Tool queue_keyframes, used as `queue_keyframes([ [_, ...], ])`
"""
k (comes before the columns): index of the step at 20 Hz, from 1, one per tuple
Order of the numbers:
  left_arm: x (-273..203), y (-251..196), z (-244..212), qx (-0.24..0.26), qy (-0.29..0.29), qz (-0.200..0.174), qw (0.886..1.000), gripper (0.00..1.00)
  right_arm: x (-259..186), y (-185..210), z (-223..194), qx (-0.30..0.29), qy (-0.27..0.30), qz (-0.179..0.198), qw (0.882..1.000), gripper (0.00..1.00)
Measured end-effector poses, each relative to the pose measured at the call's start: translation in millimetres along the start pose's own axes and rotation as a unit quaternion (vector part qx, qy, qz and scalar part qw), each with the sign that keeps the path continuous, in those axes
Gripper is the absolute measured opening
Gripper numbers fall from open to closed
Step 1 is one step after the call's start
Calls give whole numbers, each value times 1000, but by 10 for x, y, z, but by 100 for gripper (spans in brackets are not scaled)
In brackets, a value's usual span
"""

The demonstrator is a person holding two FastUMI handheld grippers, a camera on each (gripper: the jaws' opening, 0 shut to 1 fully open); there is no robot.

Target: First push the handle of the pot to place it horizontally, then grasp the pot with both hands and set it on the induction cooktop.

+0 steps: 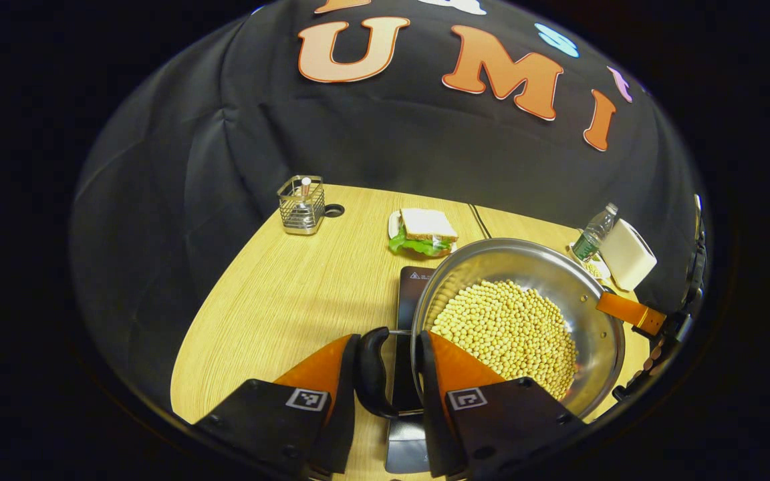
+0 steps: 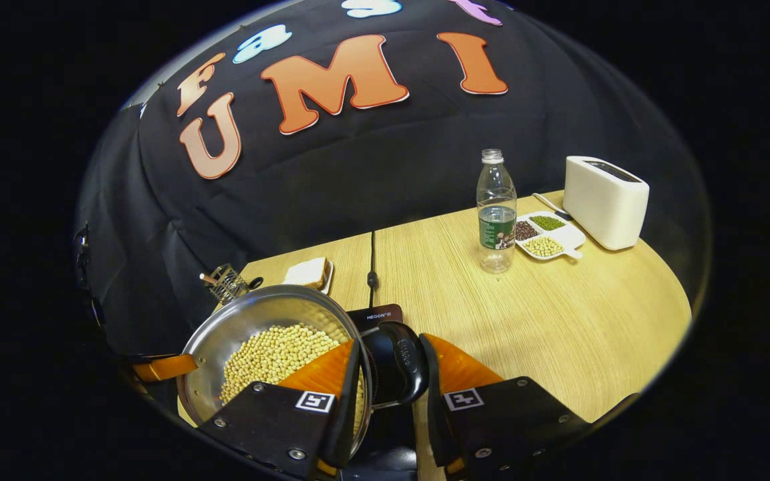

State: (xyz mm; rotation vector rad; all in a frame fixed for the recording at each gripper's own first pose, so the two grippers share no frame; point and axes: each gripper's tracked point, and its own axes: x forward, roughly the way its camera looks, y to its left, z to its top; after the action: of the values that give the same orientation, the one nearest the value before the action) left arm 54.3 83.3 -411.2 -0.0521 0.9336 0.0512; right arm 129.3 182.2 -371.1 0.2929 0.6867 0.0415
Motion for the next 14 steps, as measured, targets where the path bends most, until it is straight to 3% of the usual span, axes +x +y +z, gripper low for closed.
queue_keyframes([
  [3, 55, -35, -7, 5, 3, -1, 1000, 52, 51, -54, -62, 8, 13, -6, 1000, 42],
  [5, 73, -47, -50, 6, 5, -2, 1000, 52, 62, -96, -97, 9, 16, -10, 1000, 50],
  [7, 113, -44, -97, 1, 15, -1, 1000, 55, 76, -115, -154, 7, 23, -9, 1000, 48],
  [14, 74, -14, -78, 16, 3, 15, 1000, 62, -87, -134, 36, -6, -1, 10, 1000, 63],
])
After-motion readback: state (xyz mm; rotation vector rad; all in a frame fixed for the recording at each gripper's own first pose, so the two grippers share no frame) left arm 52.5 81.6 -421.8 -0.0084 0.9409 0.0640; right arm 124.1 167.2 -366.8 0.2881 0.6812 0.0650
